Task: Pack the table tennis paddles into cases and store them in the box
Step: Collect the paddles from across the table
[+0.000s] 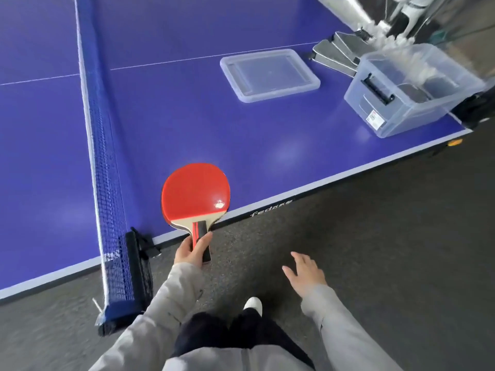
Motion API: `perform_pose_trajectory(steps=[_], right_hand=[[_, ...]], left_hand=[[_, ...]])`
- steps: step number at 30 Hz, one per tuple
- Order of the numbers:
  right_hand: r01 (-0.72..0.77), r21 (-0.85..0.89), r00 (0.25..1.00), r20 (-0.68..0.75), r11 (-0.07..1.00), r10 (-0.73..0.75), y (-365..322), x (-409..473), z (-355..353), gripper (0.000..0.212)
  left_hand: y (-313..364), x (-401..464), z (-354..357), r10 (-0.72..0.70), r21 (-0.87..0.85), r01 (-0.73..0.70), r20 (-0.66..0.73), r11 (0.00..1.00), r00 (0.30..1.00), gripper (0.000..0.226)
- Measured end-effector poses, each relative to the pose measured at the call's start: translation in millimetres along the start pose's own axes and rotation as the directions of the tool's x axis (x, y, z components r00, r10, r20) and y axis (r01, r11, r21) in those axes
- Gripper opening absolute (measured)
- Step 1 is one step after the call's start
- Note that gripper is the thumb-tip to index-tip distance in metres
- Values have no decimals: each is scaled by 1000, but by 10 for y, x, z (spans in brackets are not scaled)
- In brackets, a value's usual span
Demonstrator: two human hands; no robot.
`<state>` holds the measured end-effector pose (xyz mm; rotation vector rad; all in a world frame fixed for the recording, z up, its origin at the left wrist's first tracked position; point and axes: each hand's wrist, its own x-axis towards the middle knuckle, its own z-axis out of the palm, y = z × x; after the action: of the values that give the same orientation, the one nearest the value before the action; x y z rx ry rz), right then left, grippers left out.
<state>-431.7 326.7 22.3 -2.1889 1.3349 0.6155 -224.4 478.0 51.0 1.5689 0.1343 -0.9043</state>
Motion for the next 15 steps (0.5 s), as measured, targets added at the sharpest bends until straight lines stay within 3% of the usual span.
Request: perform_pose_trajectory(steps=[5, 10, 15], right_hand=[[119, -82, 993, -10, 990, -120, -154, 403, -381, 55], [240, -78, 968, -59, 968, -245, -474, 753, -661, 55], [288, -66, 946, -133, 955, -295, -821, 1086, -907, 54]], left_hand=[[136, 113, 5, 20, -16, -21, -82, 1000, 996, 35], [281, 375, -48, 89, 55, -83, -133, 995, 987, 45], [497, 784, -39, 53, 6, -53, -192, 999, 980, 39]])
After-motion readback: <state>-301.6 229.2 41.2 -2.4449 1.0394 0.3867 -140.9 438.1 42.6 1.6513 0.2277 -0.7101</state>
